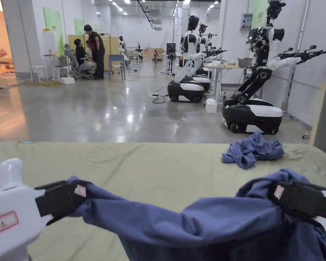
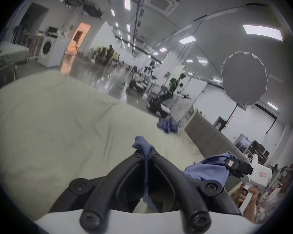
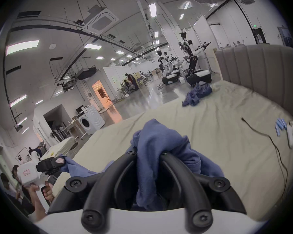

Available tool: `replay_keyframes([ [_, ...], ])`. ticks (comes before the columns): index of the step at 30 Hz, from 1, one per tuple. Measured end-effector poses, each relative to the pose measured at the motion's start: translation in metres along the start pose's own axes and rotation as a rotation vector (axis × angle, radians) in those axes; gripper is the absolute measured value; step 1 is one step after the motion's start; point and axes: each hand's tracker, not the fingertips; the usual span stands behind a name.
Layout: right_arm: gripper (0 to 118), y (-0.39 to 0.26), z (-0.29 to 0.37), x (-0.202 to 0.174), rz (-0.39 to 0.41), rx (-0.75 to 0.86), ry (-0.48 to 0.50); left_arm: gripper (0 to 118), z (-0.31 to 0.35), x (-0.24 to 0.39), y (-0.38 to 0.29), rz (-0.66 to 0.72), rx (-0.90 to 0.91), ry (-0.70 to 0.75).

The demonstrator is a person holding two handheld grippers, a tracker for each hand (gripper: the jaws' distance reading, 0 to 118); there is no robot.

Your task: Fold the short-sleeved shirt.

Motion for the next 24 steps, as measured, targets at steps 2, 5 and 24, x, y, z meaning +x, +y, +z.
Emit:
replay_keyframes([
  [2,17,0.025,-0.026,-0.012,0.035,0.067,0.005,3,-0.021,0.003,0.035,-0.016,0.065,0.003],
  [5,17,0.048,-0.057,-0.028,0.084,0.164,0.014,2,-0.049,0.001,0.067,-0.072,0.149,0.003],
  [24,17,-0.178,-0.013,0.021,0.029,-0.277,-0.190,2,0.007,-0.088,-0.137,0.010,-0.467,0.270],
])
